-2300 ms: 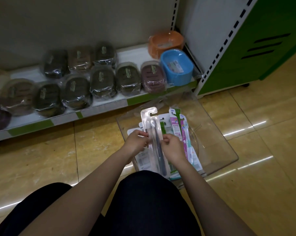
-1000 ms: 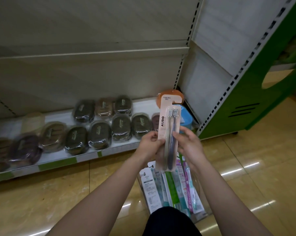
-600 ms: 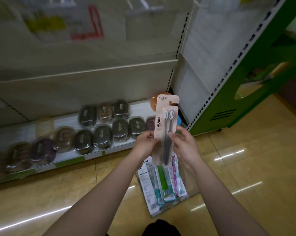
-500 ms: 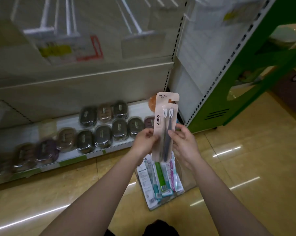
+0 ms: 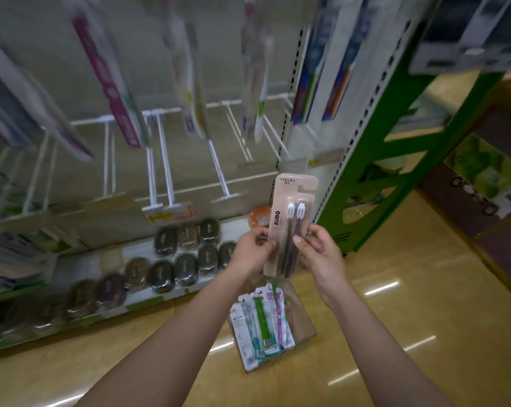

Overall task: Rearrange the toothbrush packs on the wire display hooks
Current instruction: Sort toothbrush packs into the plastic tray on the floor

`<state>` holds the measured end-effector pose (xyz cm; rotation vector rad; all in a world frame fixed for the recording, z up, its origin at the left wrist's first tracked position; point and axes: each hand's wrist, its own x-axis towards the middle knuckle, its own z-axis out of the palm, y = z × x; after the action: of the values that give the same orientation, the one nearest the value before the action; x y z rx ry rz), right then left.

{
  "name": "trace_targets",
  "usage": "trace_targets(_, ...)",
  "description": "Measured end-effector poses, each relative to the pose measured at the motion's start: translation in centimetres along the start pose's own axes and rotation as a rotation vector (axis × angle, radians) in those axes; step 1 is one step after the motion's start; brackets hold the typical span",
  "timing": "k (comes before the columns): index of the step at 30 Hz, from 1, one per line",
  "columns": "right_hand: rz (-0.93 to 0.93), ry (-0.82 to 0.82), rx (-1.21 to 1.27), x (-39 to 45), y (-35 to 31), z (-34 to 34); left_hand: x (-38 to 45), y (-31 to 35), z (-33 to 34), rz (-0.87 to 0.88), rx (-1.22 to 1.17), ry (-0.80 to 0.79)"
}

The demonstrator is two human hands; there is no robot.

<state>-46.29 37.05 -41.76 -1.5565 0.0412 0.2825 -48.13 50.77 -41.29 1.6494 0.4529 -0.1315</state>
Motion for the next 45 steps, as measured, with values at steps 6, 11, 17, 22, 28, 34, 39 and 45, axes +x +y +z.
trace_targets(6,-0.134,-0.062,-0.018,-2.3,-10.0,0.9,-4.5,9.5,-2.8,0.103,0.058,0.021)
trace_targets(11,-0.210,-0.129,-0.006,-4.6,-18.0,3.7,-8.7,16.6,-6.8,0.238,0.068,0.076)
trace_targets(17,-0.315,-0.181,-0.024,-7.8,-24.7,9.0,-13.8,21.6,-12.9,0.328,0.088,0.126)
trace_targets(22,-0.421,-0.244,0.002,-11.5,-29.5,15.1,-19.0,24.6,-20.0,0.434,0.149,0.196)
trace_targets(28,-0.467,-0.371,0.046,-14.7,-33.6,22.5,-24.3,27.2,-28.0,0.483,0.154,0.288)
trace_targets(34,-0.535,-0.458,0.011,-16.4,-37.0,28.8,-27.7,29.5,-34.3,0.502,0.235,0.414)
trace_targets(39,-0.561,-0.531,-0.088,-16.6,-38.7,32.5,-29.2,30.5,-38.0,0.479,0.321,0.499)
trace_targets(45,-0.535,-0.592,-0.165,-15.6,-39.2,35.4,-28.6,30.1,-40.0,0.400,0.251,0.560)
